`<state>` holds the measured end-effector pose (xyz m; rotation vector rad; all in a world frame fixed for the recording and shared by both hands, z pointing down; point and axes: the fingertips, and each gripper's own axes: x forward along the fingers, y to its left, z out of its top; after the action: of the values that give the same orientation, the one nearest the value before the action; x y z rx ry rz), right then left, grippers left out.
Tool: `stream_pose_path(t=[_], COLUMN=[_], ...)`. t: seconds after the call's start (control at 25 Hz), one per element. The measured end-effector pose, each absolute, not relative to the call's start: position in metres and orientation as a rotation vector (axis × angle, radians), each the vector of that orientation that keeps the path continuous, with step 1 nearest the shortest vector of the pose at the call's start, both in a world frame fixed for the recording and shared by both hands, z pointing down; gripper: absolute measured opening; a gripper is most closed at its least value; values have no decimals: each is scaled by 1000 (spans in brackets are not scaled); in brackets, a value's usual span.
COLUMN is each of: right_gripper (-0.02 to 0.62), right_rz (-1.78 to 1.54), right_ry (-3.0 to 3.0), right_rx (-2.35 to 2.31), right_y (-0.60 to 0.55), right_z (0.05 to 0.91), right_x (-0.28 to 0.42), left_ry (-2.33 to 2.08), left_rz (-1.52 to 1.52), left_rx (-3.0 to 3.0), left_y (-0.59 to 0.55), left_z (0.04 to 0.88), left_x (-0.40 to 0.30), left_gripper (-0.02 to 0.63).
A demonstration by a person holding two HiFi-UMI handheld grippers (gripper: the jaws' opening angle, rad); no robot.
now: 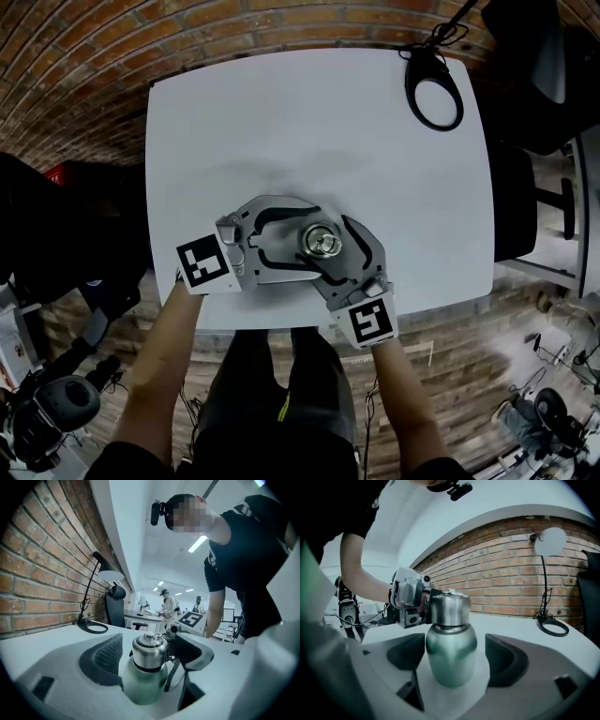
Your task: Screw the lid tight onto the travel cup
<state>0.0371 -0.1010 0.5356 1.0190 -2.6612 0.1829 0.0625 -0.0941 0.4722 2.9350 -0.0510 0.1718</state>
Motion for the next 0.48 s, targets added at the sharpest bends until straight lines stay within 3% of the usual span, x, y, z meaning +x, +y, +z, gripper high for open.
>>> stream_pose_path(t=[0.28, 0.48], right_gripper=[368, 368], right_rz=[259, 394], right_ry=[-2588, -2503], right_rx=[1017, 1157], right_y=[-74, -62], right_z=[540, 535], right_x=[58, 82], left_ry=[-232, -521], left_rz=[228, 295], left_rx=[2948, 2890], left_y=[-90, -89], left_z=[455, 464], left_x=[41, 14], left_gripper=[333, 189])
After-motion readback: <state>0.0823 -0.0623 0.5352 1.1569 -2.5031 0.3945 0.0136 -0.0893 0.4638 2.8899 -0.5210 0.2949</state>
